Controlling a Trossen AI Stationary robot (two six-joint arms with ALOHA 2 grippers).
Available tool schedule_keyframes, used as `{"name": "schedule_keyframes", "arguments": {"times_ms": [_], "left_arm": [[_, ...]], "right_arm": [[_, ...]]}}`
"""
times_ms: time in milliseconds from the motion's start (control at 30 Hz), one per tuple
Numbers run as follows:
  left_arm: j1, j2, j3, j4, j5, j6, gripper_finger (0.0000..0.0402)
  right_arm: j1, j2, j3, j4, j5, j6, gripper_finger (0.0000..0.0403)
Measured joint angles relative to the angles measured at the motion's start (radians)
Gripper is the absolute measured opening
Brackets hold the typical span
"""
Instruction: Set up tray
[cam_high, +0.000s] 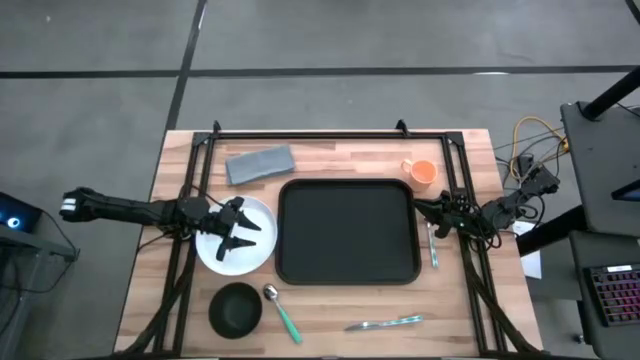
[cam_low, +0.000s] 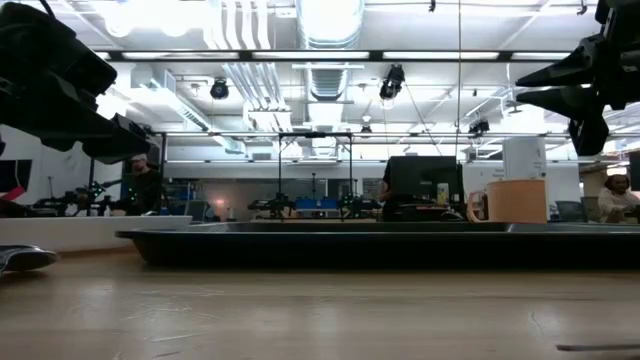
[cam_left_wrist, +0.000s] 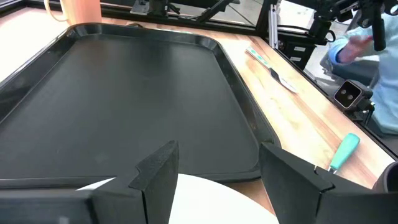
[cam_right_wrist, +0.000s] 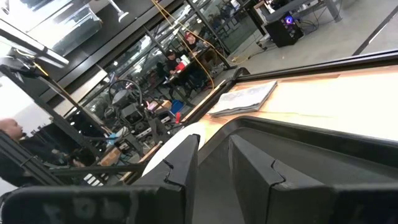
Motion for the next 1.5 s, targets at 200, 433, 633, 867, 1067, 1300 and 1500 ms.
{"name": "schedule_keyframes", "arguments": {"times_ms": [200,433,633,867,1067,1300,1500], "left_arm": [[0.000,0.000,0.000,0.000,-0.004,0.000,0.0201],[0.000,0.000,0.000,0.003,-0.005,0.000,0.0201],[0.000,0.000,0.000,0.013,-0.006,0.000,0.0201],[0.000,0.000,0.000,0.017,-0.037,0.000,0.0201],[0.000,0.000,0.000,0.018,-0.037,0.000,0.0201],[0.000,0.000,0.000,0.015,-0.037,-0.008,0.0201],[0.000,0.007,0.021,0.008,-0.106,-0.123,0.0201]], "right_arm": [[0.000,0.000,0.000,0.001,0.000,0.007,0.0082],[0.000,0.000,0.000,0.001,0.000,0.054,0.0082],[0.000,0.000,0.000,0.001,0.000,0.058,0.0082],[0.000,0.000,0.000,0.001,0.000,0.058,0.0082],[0.000,0.000,0.000,0.001,0.000,0.058,0.0082],[-0.001,0.001,-0.001,0.004,0.025,0.077,0.0082],[-0.002,0.006,-0.001,0.015,0.076,-0.214,0.0087]]}}
